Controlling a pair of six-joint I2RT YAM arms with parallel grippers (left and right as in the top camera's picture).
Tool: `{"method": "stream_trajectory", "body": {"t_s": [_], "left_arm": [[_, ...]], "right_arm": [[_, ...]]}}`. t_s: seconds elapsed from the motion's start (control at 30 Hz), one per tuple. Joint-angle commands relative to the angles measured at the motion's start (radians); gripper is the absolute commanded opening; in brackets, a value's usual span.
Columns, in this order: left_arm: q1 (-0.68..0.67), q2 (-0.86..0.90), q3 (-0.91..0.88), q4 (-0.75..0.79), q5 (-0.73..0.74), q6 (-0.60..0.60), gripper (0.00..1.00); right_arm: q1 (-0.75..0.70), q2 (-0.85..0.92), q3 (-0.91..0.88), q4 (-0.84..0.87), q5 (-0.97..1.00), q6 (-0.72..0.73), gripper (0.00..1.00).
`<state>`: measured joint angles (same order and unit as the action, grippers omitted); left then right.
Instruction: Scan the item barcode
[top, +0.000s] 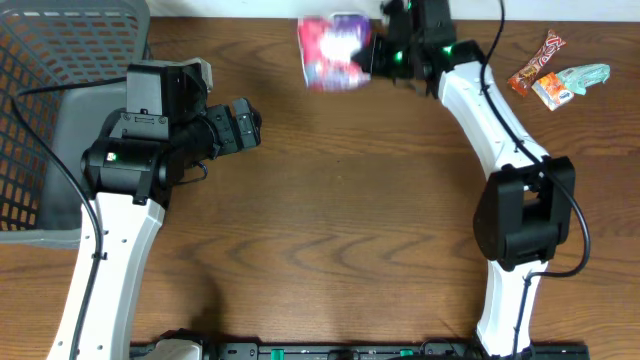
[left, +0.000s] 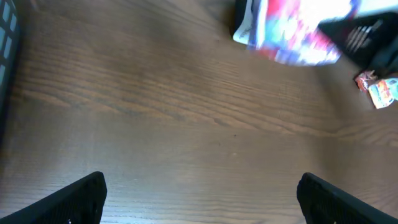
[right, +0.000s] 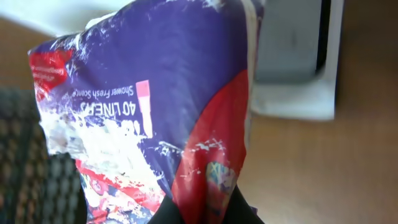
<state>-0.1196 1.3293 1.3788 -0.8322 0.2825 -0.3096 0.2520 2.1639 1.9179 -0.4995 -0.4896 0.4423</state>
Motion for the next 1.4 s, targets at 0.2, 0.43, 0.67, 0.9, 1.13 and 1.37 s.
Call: {"method": "stream_trajectory", "body": {"t_s": [0.2,0.43,0.67,0.9,1.13,1.37], "left_arm": [[0.003,-0.009,0.0,-0.001,-0.006,0.01,0.98],[0.003,-0.009,0.0,-0.001,-0.006,0.01,0.98],[0.003,-0.009,0.0,-0.001,-0.006,0.01,0.98],[0.003,-0.009,0.0,-0.001,-0.006,0.01,0.98],[0.003,-0.009,0.0,-0.001,-0.006,0.01,0.98],[0.003,-0.009,0.0,-0.001,-0.006,0.01,0.98]], "right_arm": [[0.008,0.055,0.0,0.145,0.189,0.109,0.01],[-0.051,0.04,0.01,0.177,0.186,0.156,0.01],[-0.275,-0.085,0.012,-0.08,0.332,0.185,0.01],[-0.526,-0.064,0.007,-0.338,0.425,0.32,0.01],[-0.668,-0.008,0.005,-0.349,0.45,0.32,0.01],[-0.756,-0.023,0.006,-0.349,0.419,0.308,0.3]]}}
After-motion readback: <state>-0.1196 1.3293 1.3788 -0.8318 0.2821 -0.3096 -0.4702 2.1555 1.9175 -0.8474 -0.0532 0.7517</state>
